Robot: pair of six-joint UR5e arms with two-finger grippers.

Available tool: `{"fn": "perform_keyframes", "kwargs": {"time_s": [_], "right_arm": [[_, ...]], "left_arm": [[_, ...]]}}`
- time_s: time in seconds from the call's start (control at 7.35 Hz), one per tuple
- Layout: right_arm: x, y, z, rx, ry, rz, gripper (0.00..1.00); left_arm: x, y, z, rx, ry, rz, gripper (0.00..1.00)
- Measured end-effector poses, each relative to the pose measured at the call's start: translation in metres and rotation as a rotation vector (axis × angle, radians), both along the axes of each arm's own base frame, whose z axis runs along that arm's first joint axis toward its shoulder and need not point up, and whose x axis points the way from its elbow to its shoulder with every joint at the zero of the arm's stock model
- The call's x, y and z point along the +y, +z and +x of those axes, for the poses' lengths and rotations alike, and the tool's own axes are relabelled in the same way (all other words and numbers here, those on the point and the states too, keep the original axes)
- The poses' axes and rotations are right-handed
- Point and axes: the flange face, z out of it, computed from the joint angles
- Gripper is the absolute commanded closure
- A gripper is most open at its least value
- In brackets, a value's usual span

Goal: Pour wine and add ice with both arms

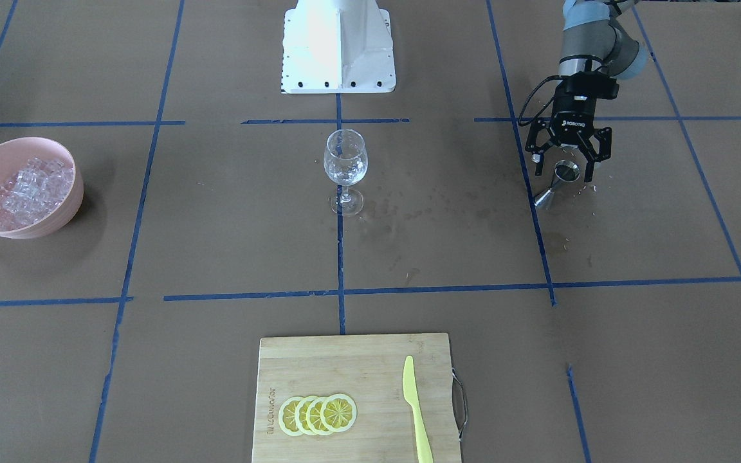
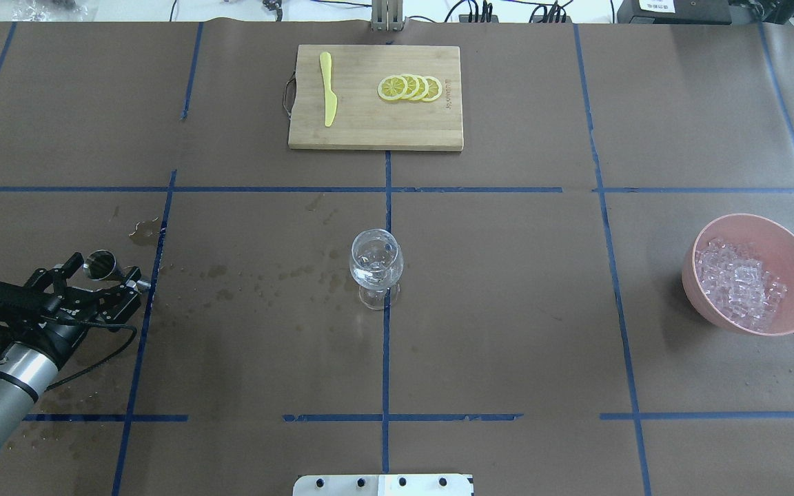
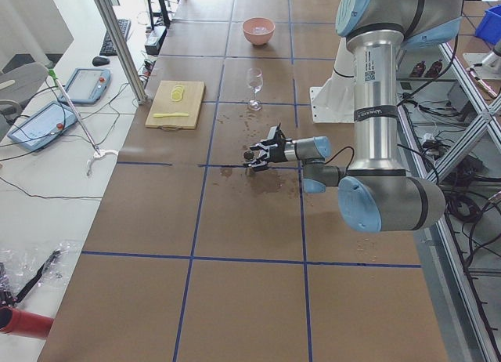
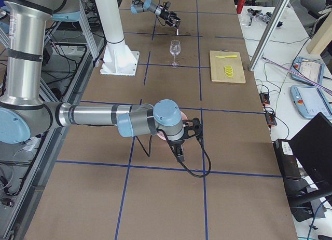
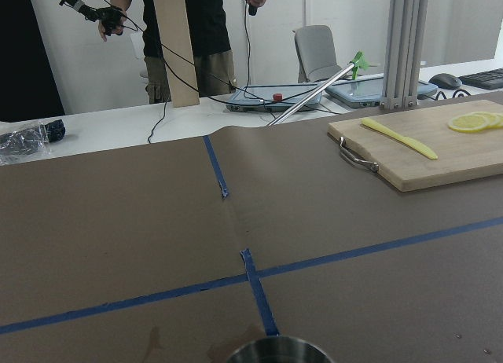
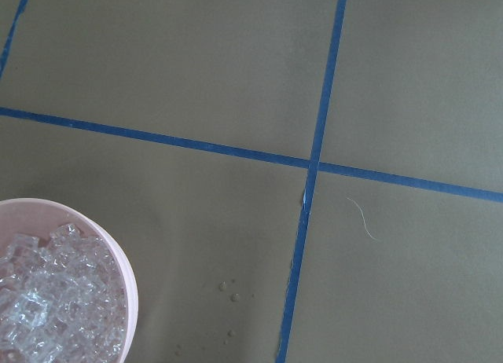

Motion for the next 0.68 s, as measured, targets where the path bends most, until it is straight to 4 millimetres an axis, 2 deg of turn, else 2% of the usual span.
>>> {"fn": "perform_keyframes", "kwargs": {"time_s": [0.27,0.68], "right_arm": [[0.000,0.000,0.000,0.000,0.000,-0.001,0.00],[-0.001,0.000,0.000,0.000,0.000,-0.001,0.00]], "left_arm": [[-0.003,0.015,0.018,0.001,-0.012,-0.015,0.03],[-0.001,0.023,0.035,0.005,-0.011,-0.023,0.27]]}}
